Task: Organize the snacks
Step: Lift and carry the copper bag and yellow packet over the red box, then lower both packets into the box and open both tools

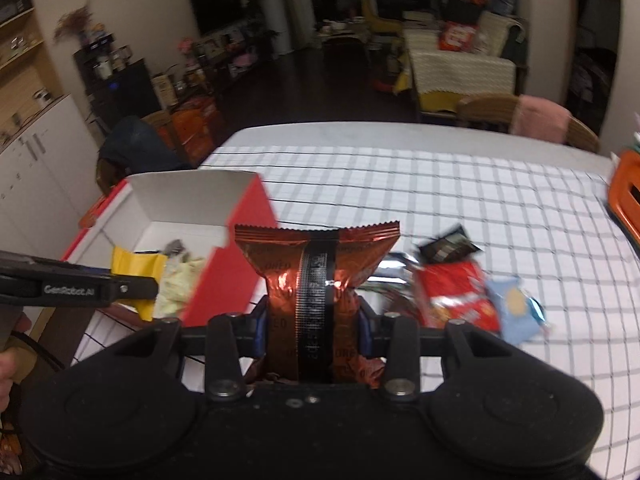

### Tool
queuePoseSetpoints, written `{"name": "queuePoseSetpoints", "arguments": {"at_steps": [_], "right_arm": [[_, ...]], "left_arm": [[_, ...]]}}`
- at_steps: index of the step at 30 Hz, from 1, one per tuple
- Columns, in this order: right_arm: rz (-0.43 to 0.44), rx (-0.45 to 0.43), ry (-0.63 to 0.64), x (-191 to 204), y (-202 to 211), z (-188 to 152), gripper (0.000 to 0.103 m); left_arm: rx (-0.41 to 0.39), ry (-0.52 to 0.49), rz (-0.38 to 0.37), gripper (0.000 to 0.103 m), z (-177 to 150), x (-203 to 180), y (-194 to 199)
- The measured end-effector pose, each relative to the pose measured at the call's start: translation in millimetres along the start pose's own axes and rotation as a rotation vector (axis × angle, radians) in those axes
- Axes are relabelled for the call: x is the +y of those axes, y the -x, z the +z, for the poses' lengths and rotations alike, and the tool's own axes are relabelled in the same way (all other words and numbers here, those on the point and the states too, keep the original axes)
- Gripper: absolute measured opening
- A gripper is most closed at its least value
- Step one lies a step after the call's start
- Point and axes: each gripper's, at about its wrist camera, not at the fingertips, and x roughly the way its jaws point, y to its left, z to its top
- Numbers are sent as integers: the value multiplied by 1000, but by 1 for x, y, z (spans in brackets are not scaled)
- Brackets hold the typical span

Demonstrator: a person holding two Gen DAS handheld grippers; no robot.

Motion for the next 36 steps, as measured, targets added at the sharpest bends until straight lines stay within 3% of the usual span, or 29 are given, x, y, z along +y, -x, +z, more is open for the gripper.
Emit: {"name": "queuePoseSetpoints", "arguments": {"at_steps": [12,23,36], "right_arm": [[43,19,114,85,-48,32,40],[73,64,197,138,-105,41,40],[39,172,206,157,-160,29,40]], "left_arm": [[-9,41,85,34,14,86,1],[25,10,171,34,23,144,-23],[91,-130,184,34,15,145,-57]]}}
